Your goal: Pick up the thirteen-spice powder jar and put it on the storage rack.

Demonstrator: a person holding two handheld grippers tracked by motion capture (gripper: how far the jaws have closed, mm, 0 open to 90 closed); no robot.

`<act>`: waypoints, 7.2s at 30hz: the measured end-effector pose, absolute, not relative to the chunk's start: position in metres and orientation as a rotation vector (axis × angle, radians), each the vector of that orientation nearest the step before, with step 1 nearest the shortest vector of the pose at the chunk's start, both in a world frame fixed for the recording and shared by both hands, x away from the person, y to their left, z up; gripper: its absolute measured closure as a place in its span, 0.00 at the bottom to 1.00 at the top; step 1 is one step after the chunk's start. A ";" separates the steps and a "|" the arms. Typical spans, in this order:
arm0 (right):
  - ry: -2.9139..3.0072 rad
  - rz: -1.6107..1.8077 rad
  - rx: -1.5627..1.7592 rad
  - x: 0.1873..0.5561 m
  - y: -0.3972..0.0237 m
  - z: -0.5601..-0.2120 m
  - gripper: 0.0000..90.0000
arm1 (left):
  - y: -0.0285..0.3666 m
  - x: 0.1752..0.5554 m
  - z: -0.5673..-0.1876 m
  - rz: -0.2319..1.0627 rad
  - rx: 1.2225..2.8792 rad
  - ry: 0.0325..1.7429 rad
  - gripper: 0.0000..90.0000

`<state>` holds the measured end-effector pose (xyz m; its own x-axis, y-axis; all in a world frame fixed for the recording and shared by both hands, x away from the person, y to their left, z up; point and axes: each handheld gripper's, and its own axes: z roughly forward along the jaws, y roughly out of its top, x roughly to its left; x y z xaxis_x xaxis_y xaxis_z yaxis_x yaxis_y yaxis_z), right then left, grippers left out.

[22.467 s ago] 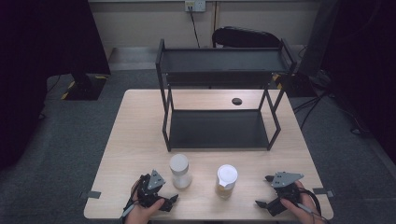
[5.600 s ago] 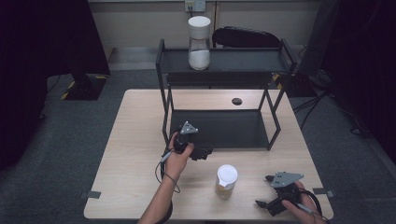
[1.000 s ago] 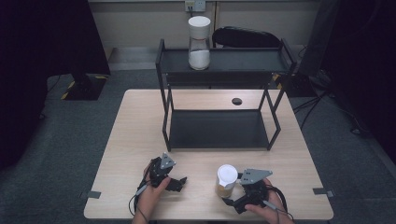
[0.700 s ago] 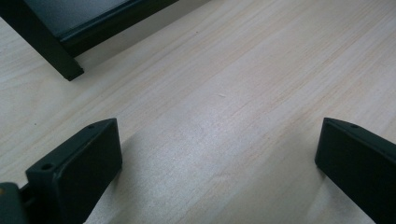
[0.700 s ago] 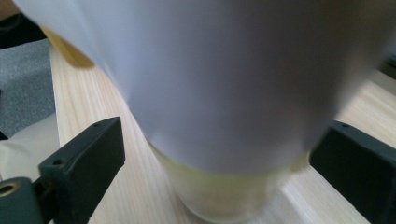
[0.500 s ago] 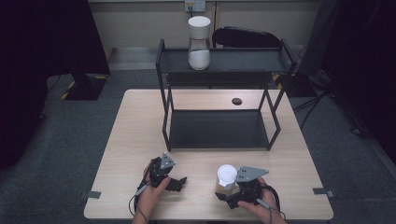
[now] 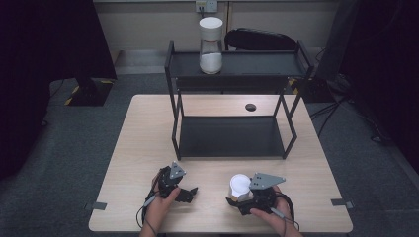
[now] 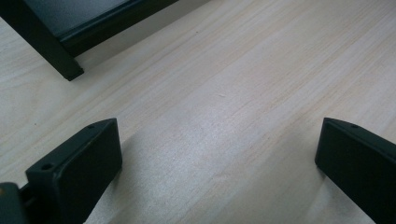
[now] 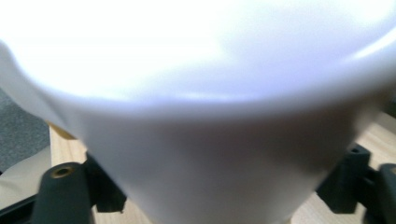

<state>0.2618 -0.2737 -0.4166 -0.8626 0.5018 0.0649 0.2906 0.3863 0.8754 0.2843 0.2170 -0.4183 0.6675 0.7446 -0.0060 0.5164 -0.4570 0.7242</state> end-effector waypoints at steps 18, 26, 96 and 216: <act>2.424 1.485 0.685 0.262 -0.272 -0.417 0.32 | 0.217 0.284 -0.418 0.408 2.162 0.968 0.00; 2.433 1.469 0.687 0.267 -0.271 -0.414 0.32 | 0.217 0.284 -0.418 0.408 2.161 0.968 0.00; 2.298 1.402 0.849 0.360 -0.284 -0.317 0.33 | 0.217 0.284 -0.418 0.408 2.162 0.969 0.00; 2.170 1.379 0.889 0.441 -0.234 -0.093 0.33 | 0.217 0.284 -0.418 0.406 2.162 0.969 0.00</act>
<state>0.4406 -0.2344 -0.0926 -0.7082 0.7059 -0.0099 0.2909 0.3045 0.9070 0.2844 0.2171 -0.4180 0.6676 0.7445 -0.0069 0.5173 -0.4572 0.7235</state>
